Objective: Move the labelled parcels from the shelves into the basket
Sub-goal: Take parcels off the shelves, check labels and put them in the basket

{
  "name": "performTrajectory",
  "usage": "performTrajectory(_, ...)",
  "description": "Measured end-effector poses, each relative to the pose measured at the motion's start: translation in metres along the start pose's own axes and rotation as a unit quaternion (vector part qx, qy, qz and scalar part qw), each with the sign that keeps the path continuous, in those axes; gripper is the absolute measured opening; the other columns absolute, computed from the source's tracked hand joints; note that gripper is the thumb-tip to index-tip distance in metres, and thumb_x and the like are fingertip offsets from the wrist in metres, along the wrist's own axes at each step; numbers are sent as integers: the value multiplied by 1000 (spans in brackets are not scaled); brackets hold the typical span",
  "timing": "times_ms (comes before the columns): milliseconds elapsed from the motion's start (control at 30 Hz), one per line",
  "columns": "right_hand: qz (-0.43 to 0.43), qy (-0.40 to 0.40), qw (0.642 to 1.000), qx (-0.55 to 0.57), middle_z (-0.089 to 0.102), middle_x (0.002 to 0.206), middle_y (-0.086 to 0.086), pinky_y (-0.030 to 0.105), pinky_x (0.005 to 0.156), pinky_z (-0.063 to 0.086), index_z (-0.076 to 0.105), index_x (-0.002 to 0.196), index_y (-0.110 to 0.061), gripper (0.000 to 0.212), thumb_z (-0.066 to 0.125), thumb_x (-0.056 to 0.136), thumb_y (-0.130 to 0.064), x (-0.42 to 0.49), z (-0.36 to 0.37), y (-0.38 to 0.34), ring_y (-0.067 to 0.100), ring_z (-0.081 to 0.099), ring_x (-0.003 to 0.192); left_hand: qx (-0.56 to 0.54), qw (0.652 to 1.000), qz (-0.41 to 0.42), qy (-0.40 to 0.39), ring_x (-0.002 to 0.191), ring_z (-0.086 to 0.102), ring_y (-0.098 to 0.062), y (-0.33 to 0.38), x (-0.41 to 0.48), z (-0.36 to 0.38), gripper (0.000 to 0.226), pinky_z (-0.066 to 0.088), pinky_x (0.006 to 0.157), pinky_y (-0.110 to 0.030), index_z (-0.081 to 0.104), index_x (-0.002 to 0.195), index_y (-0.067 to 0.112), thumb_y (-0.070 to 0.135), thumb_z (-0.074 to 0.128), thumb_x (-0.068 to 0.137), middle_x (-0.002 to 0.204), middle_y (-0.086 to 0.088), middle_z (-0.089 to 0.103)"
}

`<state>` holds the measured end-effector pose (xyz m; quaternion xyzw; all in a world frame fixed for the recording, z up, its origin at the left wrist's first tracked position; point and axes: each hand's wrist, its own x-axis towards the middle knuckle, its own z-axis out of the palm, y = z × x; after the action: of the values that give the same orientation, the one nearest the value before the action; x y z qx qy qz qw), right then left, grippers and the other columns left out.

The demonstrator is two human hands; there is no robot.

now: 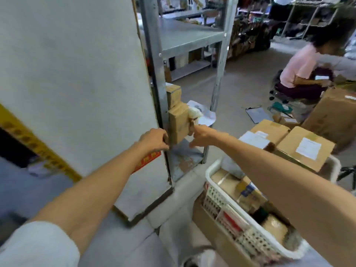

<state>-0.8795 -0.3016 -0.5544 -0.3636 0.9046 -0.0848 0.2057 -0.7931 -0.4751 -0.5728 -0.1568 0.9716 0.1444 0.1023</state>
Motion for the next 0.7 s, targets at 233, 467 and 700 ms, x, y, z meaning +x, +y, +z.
performTrajectory(233, -130, -39, 990, -31, 60, 116, 8, 31, 78, 48, 57, 124, -10, 45, 70, 85, -30, 4, 42, -117, 22, 58, 101, -39, 990, -133, 21, 104, 62, -25, -85, -109, 10, 46, 51, 91, -39, 62, 120, 21, 35, 71, 76, 115, -5, 66)
performTrajectory(467, -291, -107, 949, -66, 55, 133, 11, 30, 83, 44, 50, 136, -12, 57, 71, 85, -27, 13, 73, -241, 26, 57, 114, -89, 940, -323, 64, 107, 60, -27, -168, -216, 19, 51, 50, 89, -35, 57, 123, 20, 34, 73, 76, 120, -7, 62)
performTrajectory(700, -472, -153, 854, -157, 50, 136, 10, 30, 95, 38, 47, 136, -9, 56, 67, 88, -31, -27, 120, -356, 28, 47, 124, -133, 842, -508, 122, 106, 60, -27, -199, -346, 39, 46, 50, 88, -33, 65, 111, 21, 37, 77, 70, 112, -6, 63)
